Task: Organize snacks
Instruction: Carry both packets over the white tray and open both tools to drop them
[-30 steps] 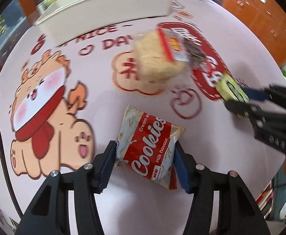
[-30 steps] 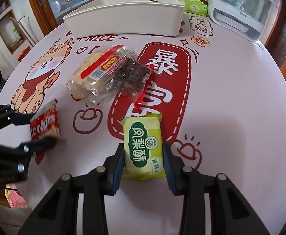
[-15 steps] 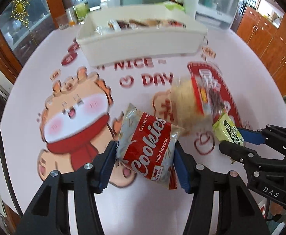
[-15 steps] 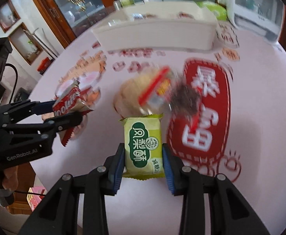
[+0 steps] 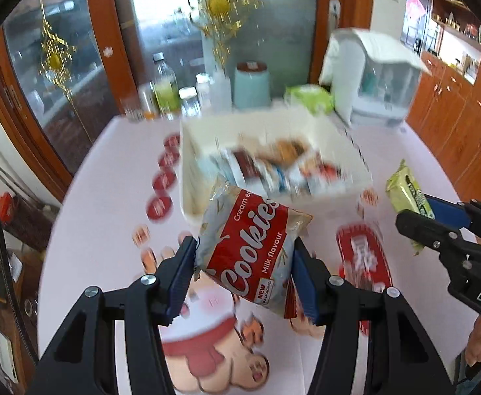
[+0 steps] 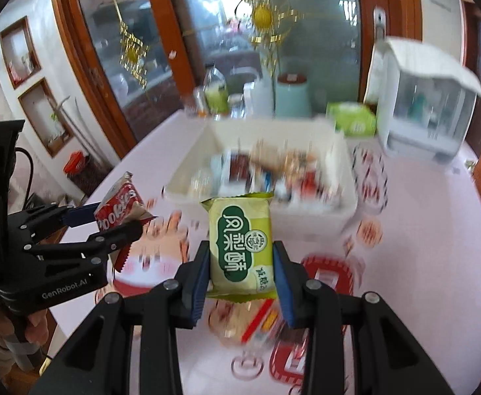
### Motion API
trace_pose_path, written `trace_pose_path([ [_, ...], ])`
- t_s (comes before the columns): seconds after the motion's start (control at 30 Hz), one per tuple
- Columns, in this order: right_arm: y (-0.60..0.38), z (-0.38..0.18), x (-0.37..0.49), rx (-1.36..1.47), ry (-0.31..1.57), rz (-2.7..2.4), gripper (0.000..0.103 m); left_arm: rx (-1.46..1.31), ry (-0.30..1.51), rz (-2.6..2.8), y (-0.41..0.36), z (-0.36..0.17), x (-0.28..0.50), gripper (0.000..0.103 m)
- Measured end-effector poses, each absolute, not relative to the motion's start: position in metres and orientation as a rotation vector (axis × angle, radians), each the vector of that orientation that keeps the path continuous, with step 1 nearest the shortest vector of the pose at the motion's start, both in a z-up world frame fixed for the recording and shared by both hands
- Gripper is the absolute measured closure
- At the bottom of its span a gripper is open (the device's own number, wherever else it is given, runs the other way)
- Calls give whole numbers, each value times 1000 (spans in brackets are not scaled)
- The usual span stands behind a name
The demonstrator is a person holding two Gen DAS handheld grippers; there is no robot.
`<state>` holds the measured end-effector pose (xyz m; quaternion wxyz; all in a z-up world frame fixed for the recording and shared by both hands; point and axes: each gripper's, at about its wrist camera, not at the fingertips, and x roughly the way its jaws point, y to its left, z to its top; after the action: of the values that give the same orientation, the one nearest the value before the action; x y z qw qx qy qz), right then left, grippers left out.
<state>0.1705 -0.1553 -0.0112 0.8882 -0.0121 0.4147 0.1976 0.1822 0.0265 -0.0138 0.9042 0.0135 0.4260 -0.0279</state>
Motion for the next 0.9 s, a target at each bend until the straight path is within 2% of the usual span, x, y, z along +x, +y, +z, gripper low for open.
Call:
trace_pose_path([
  [0.3,-148,69,245,0,769,349,66,55,777,-43,30,65,251,48],
  [0.5,-145,98,302,42,752,297,66,65,756,-23,31,87,309,47],
  [0.7,-147,85,356,107,791,250,66,55,772,-3,34,73,368,47],
  [0.9,-133,44,387,82,865,223,65,39,860,-1,32,30,412,47],
])
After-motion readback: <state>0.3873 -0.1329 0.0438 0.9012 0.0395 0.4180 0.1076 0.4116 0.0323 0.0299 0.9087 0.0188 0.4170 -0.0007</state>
